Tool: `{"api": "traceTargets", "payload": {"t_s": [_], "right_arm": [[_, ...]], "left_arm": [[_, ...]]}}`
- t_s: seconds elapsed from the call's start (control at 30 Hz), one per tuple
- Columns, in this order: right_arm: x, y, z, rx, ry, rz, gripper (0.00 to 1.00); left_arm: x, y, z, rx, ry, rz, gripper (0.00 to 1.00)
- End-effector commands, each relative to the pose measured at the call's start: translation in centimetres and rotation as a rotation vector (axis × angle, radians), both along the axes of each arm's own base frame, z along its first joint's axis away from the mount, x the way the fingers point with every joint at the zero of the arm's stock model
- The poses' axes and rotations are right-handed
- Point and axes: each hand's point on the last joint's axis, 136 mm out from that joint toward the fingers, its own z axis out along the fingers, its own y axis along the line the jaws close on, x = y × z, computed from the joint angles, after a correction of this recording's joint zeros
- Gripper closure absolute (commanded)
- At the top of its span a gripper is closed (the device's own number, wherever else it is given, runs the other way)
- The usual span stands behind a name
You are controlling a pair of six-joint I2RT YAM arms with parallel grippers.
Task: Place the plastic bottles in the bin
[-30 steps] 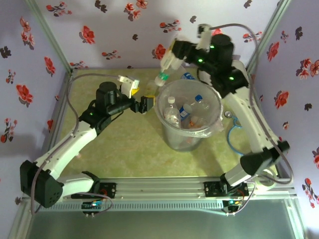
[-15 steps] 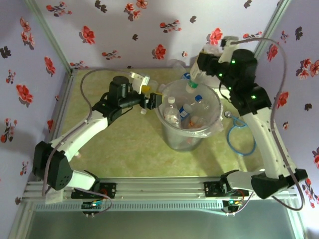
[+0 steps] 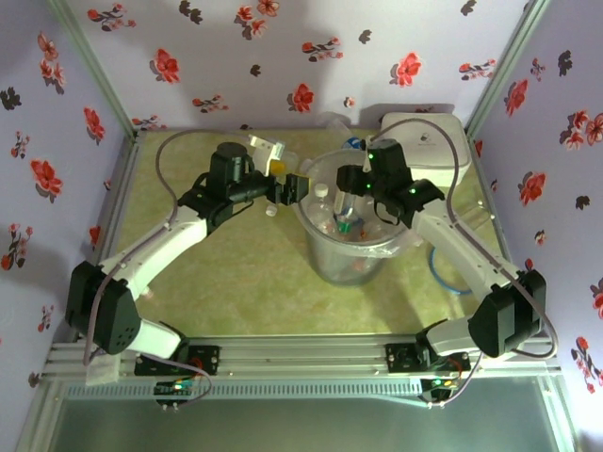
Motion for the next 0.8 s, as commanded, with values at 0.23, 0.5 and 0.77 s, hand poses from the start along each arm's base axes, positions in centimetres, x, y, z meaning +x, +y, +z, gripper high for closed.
{"api": "traceTargets", "payload": {"t_s": [0.23, 0.5, 0.77], "right_arm": [[-1.9, -1.3, 7.4, 0.027, -0.102, -0.049, 0.13], [-1.8, -4.1, 12.6, -0.064, -0.204, -0.101, 0.19], [-1.3, -1.8, 8.8, -0.022, -0.1, -0.038, 0.5]], "left_arm": [[-0.1, -0.3, -1.6, 0.022, 0.023, -0.011, 0.0], [-0.1, -0.3, -1.8, 0.016, 0.026, -0.009, 0.0], [-0.6, 0.4, -1.3, 0.026, 0.009, 0.003, 0.0]]}}
